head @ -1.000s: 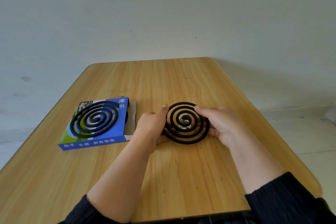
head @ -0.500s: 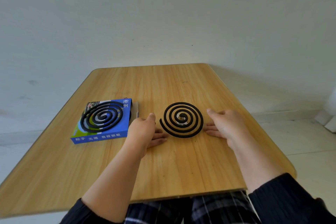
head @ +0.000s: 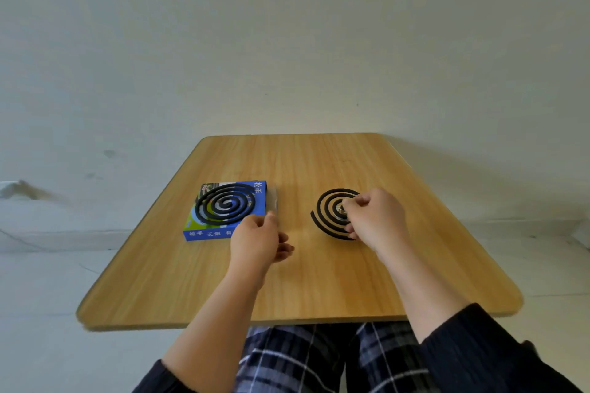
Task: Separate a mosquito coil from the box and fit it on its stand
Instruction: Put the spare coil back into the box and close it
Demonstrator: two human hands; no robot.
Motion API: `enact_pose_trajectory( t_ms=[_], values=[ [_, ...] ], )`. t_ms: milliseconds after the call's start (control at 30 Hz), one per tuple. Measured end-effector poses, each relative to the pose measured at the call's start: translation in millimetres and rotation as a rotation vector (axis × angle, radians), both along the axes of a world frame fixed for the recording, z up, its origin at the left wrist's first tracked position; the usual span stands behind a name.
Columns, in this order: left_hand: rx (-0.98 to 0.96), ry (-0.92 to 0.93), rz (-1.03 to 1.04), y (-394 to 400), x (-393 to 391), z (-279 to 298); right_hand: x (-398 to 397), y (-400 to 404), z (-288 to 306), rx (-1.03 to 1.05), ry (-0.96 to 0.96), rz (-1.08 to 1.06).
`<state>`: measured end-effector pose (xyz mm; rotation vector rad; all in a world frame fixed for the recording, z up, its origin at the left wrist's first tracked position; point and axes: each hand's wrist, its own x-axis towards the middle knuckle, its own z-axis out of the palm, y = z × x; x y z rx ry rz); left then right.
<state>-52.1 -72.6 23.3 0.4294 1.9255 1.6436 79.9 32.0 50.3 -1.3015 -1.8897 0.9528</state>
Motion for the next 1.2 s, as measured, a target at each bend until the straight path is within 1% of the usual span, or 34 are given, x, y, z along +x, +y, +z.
enact_pose_trajectory(
  t_ms=[133, 267, 367, 433, 533, 633, 700, 800, 933, 1100, 1200],
  values=[
    [0.032, 0.163, 0.117, -11.7, -15.7, -0.1, -37.5, -18.1, -1.1, -0.001, -0.025, 0.111],
    [0.037, 0.260, 0.201, -16.7, -33.0, -1.7, -72.5, -30.2, -4.6, -0.012, -0.029, 0.199],
    [0.042, 0.321, 0.270, -19.3, -47.9, -2.1, -95.7, -34.2, -7.1, 0.023, -0.091, 0.238],
    [-0.038, 0.409, 0.304, -19.1, -58.4, -3.8, -108.5, -33.7, -9.5, 0.041, -0.136, 0.261],
    [-0.240, 0.519, 0.341, -17.4, -73.9, -5.0, -127.7, -28.0, -13.9, 0.025, -0.168, 0.287],
    [-0.398, 0.555, 0.292, -14.7, -87.3, -7.3, -141.7, -23.8, -17.9, -0.023, -0.182, 0.285],
    [-0.450, 0.557, 0.243, -13.1, -93.8, -10.6, -148.1, -22.1, -21.2, -0.039, -0.202, 0.263],
    [-0.410, 0.530, 0.202, -12.9, -98.8, -16.7, -152.8, -20.5, -24.2, -0.024, -0.253, 0.236],
    [-0.316, 0.504, 0.208, -15.3, -99.9, -21.6, -152.4, -21.6, -24.6, 0.012, -0.294, 0.242],
    [-0.254, 0.525, 0.199, -21.3, -97.0, -26.6, -151.0, -27.5, -25.5, 0.063, -0.290, 0.238],
    [-0.249, 0.540, 0.189, -24.1, -94.0, -28.8, -150.2, -30.0, -26.4, 0.043, -0.260, 0.222]
  ],
)
